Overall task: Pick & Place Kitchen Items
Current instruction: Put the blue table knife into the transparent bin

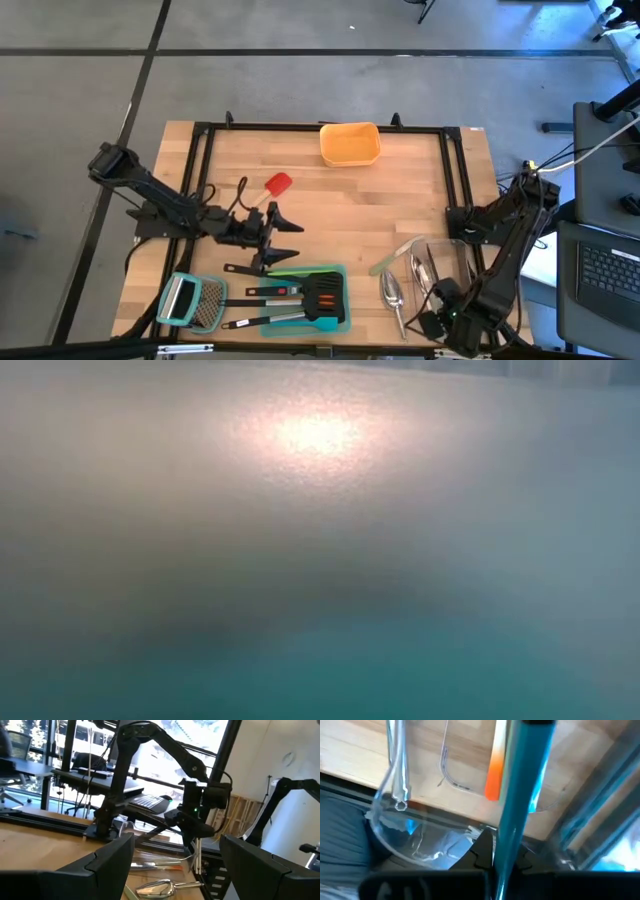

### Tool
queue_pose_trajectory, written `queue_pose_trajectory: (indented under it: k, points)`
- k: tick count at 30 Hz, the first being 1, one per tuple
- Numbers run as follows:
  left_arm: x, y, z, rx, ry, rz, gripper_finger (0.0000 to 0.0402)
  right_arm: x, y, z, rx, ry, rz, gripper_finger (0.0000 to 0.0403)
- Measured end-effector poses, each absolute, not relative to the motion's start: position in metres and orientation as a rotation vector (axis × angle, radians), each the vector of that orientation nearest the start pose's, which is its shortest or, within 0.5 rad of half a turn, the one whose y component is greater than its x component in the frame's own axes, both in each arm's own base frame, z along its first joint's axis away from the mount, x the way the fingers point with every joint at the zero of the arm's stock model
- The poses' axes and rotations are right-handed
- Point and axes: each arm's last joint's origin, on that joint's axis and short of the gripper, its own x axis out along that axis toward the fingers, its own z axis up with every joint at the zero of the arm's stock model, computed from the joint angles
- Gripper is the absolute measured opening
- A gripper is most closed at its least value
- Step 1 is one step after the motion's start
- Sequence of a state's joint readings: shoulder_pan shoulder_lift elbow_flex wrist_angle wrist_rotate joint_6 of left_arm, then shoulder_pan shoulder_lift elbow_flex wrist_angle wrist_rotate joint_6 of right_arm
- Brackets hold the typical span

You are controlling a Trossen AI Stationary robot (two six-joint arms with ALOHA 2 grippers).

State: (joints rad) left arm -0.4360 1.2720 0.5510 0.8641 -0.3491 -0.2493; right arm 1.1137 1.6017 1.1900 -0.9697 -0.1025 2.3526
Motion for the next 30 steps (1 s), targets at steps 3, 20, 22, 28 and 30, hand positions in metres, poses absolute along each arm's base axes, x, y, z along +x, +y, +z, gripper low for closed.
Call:
queue_pose_trajectory:
  k: [3, 20, 22, 28, 30]
  points:
    - [0.237, -0.107, 0.253, -0.308, -0.119, -0.102, 0.029, 0.131, 0.273, 0.219, 1.098, 1.499, -0.829, 0.0011]
    - [0.23, -0.118, 0.252, -0.309, -0.119, -0.069, 0.029, 0.129, 0.27, 0.213, 1.015, 1.513, -0.869, 0.0011]
    - [0.23, -0.118, 0.252, -0.309, -0.118, -0.069, 0.029, 0.129, 0.27, 0.211, 1.003, 1.517, -0.859, 0.0011]
    - [0.23, -0.119, 0.252, -0.309, -0.118, -0.07, 0.029, 0.127, 0.267, 0.193, 0.958, 1.575, -0.777, 0.0011]
    - [0.23, -0.119, 0.252, -0.309, -0.118, -0.073, 0.029, 0.126, 0.266, 0.191, 0.941, 1.58, -0.766, 0.0011]
